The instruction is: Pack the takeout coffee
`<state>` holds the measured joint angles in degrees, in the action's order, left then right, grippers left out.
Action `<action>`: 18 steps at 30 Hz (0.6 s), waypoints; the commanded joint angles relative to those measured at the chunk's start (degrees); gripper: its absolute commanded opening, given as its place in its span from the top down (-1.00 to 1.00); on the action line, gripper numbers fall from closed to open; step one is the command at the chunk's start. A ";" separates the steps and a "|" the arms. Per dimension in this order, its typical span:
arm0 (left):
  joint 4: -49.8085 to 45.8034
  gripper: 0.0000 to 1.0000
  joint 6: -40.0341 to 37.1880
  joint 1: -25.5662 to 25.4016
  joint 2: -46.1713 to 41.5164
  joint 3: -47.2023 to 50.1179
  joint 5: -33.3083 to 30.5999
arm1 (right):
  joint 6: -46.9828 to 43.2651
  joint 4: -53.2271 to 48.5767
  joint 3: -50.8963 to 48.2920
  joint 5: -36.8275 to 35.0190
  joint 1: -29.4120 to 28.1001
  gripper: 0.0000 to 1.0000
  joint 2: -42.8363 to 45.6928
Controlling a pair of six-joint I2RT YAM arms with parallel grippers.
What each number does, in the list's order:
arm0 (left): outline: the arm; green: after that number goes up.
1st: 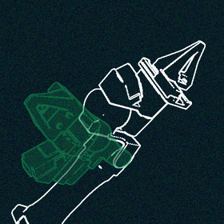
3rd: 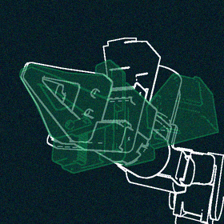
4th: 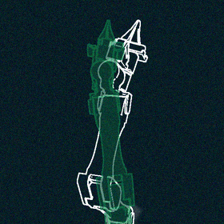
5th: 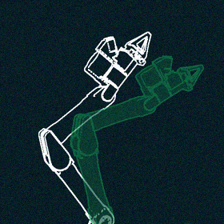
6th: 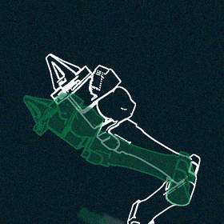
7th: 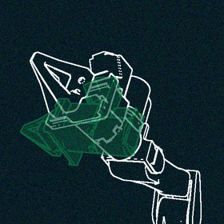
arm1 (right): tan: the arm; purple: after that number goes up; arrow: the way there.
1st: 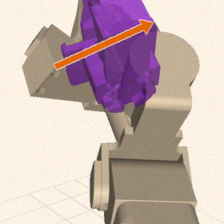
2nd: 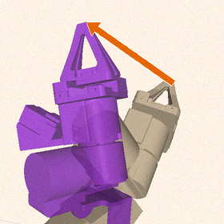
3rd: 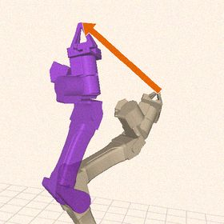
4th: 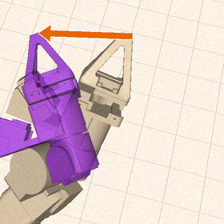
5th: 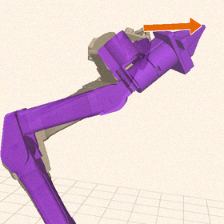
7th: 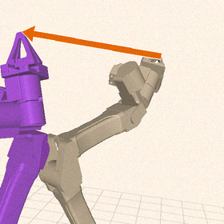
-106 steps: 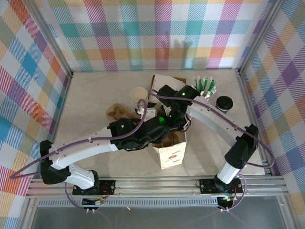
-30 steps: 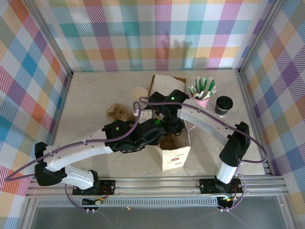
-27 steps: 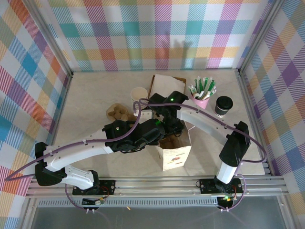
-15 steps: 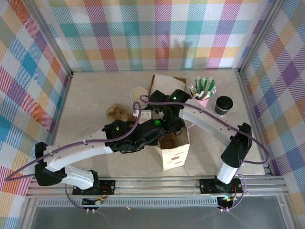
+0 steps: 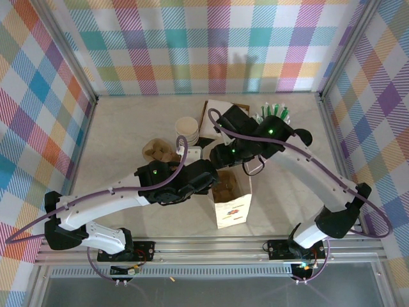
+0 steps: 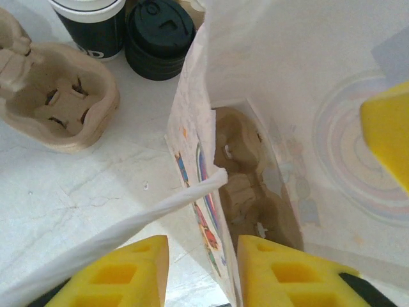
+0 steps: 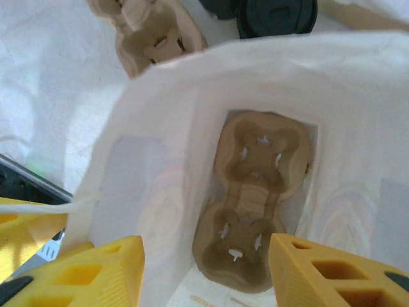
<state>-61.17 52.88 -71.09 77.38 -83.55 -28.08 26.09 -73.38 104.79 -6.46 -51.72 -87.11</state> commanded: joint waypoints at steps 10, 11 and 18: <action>4.94 0.24 -0.50 3.91 -1.51 -0.29 6.37 | -4.02 2.69 7.63 -9.97 6.08 -0.97 4.79; 5.09 0.26 -0.50 4.25 -1.49 -0.21 7.05 | -4.46 2.35 8.37 -10.76 7.03 -0.98 4.51; 4.73 0.53 0.12 5.61 -0.73 -0.17 8.27 | -8.61 1.49 9.31 -7.18 24.93 -0.98 4.84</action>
<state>-56.58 52.69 -65.89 77.38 -83.55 -20.73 20.23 -71.05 113.89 -14.68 -32.29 -82.76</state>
